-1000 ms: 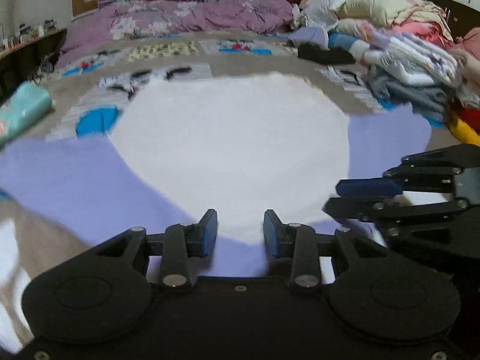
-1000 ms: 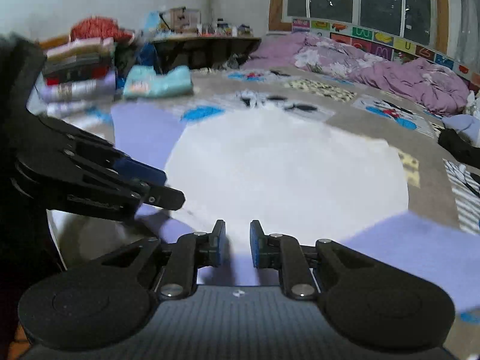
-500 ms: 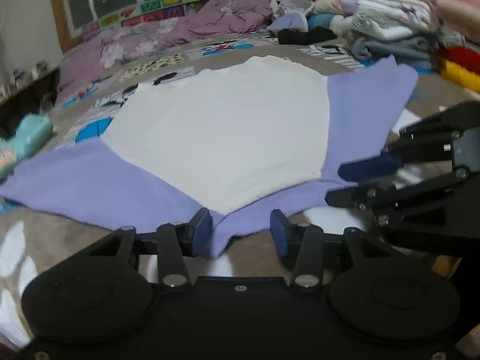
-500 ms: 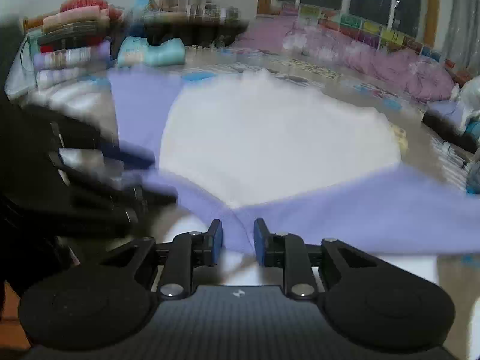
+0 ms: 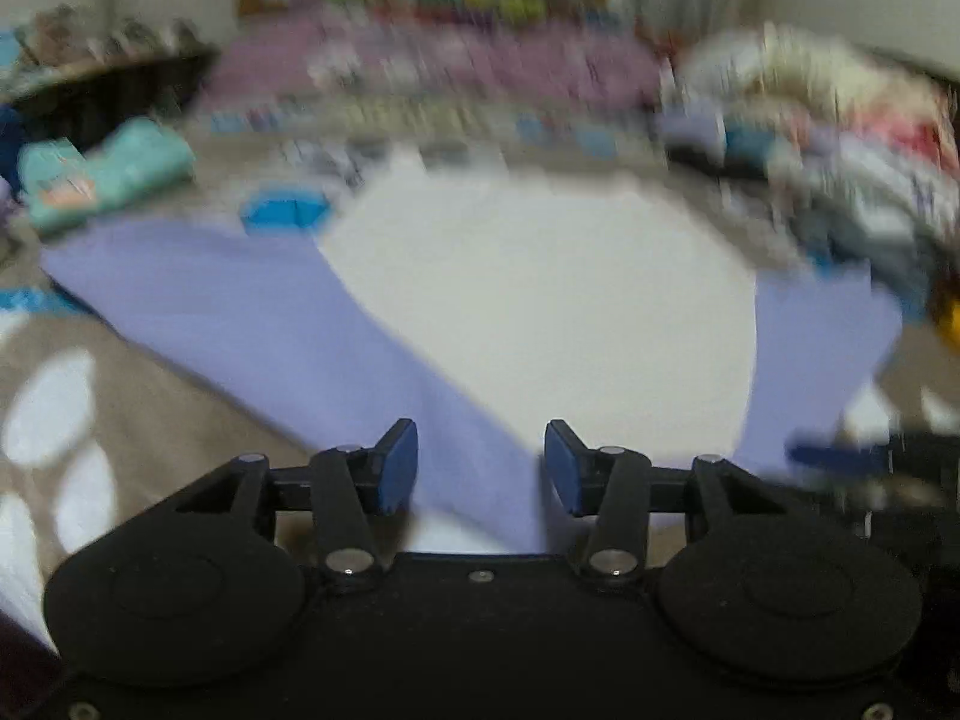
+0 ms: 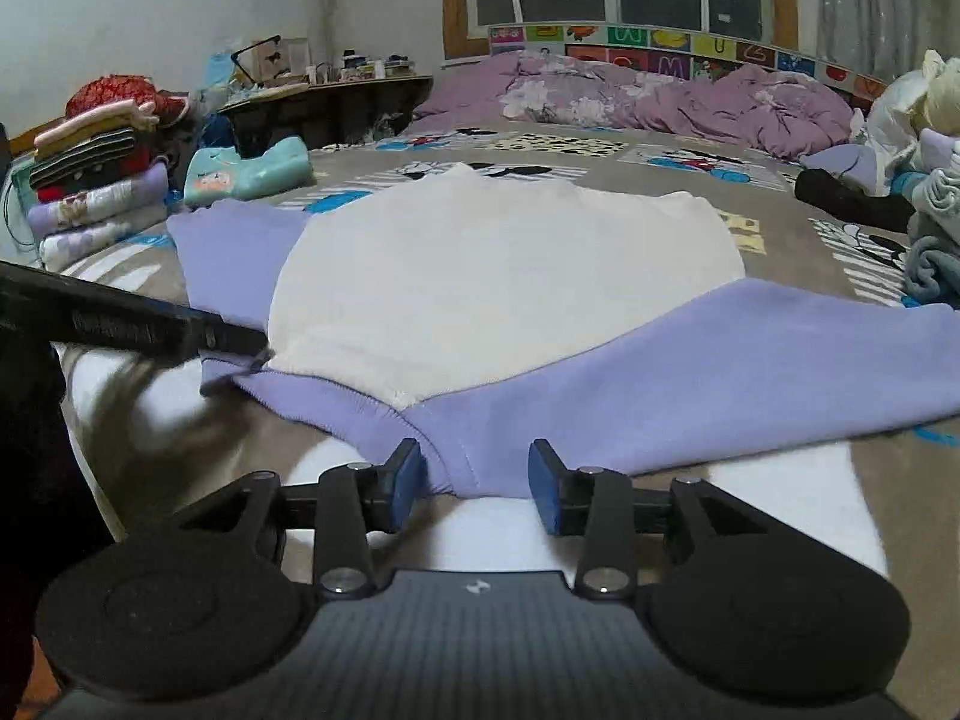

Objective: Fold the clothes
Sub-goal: 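Lay the sweatshirt flat and open both grippers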

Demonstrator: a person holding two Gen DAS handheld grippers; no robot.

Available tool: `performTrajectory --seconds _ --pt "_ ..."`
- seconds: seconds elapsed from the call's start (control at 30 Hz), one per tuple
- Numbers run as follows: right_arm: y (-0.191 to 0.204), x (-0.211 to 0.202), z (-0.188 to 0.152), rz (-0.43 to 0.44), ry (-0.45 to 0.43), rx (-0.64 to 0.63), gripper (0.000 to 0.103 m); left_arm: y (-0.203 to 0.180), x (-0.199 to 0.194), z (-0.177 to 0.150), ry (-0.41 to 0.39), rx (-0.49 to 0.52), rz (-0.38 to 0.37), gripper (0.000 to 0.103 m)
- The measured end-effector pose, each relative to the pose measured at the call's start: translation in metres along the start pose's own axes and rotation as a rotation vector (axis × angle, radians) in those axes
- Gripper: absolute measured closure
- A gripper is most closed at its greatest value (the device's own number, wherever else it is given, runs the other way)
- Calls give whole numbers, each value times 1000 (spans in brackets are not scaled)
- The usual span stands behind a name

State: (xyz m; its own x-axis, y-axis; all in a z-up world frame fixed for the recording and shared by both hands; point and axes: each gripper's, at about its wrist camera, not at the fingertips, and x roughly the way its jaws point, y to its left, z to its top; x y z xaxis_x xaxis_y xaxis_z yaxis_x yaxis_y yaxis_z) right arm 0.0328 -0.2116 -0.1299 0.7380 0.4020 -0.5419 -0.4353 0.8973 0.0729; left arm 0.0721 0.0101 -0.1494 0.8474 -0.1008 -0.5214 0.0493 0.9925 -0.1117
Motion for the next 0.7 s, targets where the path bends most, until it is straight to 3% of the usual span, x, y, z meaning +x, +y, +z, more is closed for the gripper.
performTrajectory --seconds 0.17,0.23,0.27,0.4,0.5,0.6,0.63,0.67,0.7 --pt "1 -1 -5 5 1 -5 63 48 22 12 -55 -118 144 54" --pt "1 1 -4 6 17 -6 63 66 39 6 40 -159 193 54" --pt "2 1 -2 4 23 -9 63 67 37 4 32 -163 183 54" --pt "3 -10 1 -10 10 2 63 43 15 10 -55 -83 118 53" --pt "-8 -23 7 -43 -36 81 63 23 6 4 -73 5 59 53" --pt "-34 -33 11 -59 -83 261 63 -9 17 -8 0 159 -9 48" --pt "-43 -36 10 -67 -98 320 63 -18 25 -13 65 222 -42 38" --pt "-53 -38 8 -75 -110 377 63 -27 29 -18 92 276 -37 38" --pt "-64 -39 4 -81 -118 431 63 -32 26 -18 65 309 -15 38"
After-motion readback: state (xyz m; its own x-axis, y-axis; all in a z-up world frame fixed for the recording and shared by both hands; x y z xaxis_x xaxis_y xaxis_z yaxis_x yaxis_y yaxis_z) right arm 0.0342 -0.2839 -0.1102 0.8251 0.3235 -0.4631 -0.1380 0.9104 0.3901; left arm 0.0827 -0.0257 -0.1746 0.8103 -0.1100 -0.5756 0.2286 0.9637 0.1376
